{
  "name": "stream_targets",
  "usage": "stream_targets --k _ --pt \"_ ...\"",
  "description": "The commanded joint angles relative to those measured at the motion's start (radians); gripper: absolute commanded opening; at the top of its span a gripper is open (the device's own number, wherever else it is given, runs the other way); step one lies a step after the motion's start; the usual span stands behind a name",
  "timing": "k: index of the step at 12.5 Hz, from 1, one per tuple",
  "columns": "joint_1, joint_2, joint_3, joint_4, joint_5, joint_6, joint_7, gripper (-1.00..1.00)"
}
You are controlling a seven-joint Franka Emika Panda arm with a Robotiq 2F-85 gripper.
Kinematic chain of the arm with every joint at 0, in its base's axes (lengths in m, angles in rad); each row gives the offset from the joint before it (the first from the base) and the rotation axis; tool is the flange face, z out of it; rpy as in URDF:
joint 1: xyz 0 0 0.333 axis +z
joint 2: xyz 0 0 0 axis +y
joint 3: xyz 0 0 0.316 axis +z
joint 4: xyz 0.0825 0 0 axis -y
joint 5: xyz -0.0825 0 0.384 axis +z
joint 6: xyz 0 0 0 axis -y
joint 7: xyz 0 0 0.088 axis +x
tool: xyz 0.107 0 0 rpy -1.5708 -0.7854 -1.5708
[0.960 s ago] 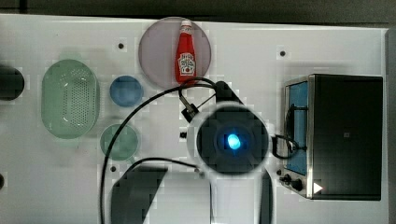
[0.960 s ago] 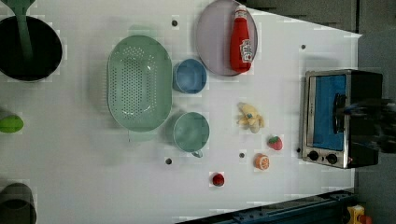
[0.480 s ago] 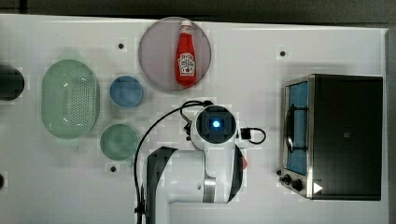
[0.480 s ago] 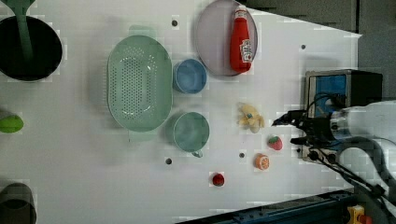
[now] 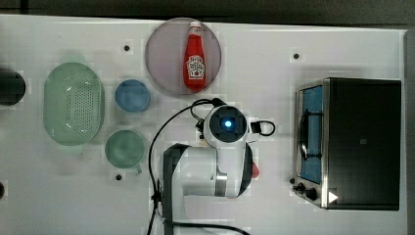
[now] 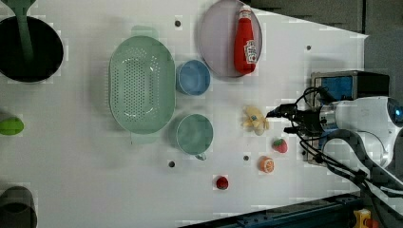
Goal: Pick Banana and place it in mug.
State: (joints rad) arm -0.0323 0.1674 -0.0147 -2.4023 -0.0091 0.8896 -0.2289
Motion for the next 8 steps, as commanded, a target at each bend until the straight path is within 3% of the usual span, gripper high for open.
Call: stream_targets --k 1,7,8 --pt "0.005 0.072 0.01 -0.006 0.011 0.089 -0.06 1.0" --pt "0.006 0.222 0.006 -0.013 0.007 0.302 -0.06 1.0" --pt "0.006 0.231 0.003 -0.014 0.007 0.302 -0.06 0.7"
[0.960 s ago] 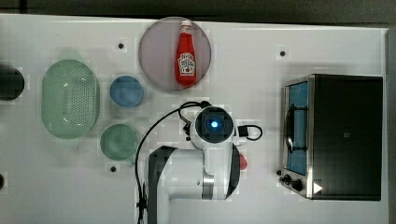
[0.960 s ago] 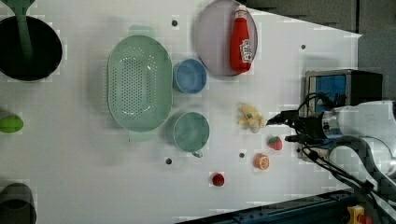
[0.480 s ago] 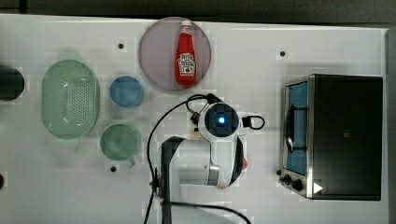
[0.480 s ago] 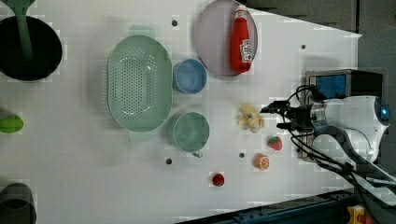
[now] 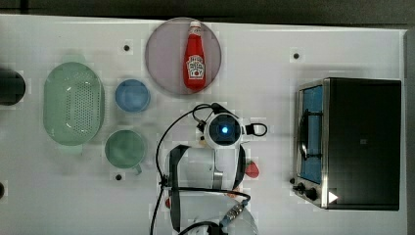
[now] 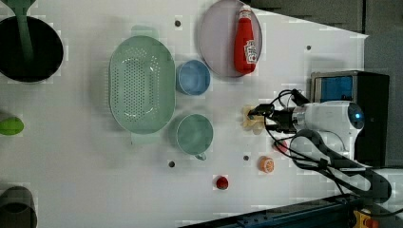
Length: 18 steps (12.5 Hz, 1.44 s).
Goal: Pick Banana and place it in mug.
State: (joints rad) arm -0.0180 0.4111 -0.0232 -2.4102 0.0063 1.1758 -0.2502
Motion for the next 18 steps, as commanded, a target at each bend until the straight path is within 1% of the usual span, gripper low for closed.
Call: stream_targets --k 1,2,4,7,9,12,14,16,18 --pt "-0.008 -0.009 0.007 -0.005 -0.008 0.023 -0.038 0.43" --pt "-0.008 -0.01 0.007 -0.002 -0.008 0.035 -0.038 0.18" --pt "-0.008 -0.011 0.008 -0.004 -0.008 0.041 -0.038 -0.25" --pt "-0.008 -0.05 0.005 -0.004 -0.008 0.04 -0.038 -0.26" --pt "-0.008 -0.132 0.0 -0.009 -0.008 0.013 -0.038 -0.26" --pt "-0.009 -0.31 0.0 0.001 -0.008 -0.198 -0.038 -0.26" --pt "-0.011 -0.429 -0.002 0.029 -0.008 -0.352 -0.038 -0.26" --pt "-0.011 -0.525 -0.001 0.073 -0.008 -0.546 -0.037 -0.26" --pt "-0.011 -0.592 0.002 0.142 -0.008 -0.699 -0.027 -0.26"
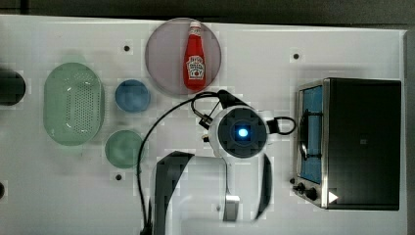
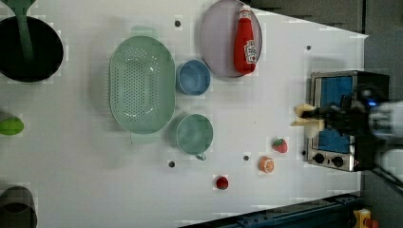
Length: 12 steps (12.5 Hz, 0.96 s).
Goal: Pick Banana and place it in mug.
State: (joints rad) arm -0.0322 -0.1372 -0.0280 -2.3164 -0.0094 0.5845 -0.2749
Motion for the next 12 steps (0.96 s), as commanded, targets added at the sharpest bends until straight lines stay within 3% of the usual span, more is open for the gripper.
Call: stream_targets --k 1,5,9,12 --pt "0.004 -0.069 0.01 0.077 0.007 -0.167 0.001 -0.26" --pt "0.018 -0.127 0.079 0.126 0.022 -0.296 0.088 -0.26" --pt "0.048 -0.124 0.226 0.125 0.032 -0.301 0.318 -0.26" --pt "0.058 -0.081 0.343 0.123 0.1 -0.282 0.481 -0.26"
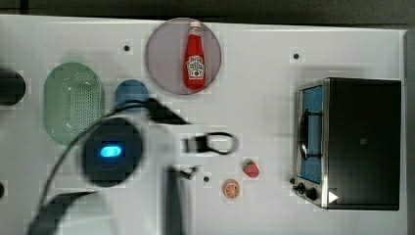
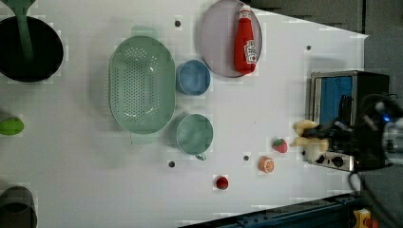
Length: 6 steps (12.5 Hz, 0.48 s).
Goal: Pick Banana and place it in mug.
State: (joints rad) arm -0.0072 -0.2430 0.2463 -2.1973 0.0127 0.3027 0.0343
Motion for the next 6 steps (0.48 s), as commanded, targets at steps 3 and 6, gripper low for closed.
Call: stream_targets --k 3,6 --pt "0.034 0.108 0.156 0.003 0.117 0.107 0.268 -0.26" --pt "0.035 0.216 0.223 0.001 0.116 0.235 0.385 -0.26"
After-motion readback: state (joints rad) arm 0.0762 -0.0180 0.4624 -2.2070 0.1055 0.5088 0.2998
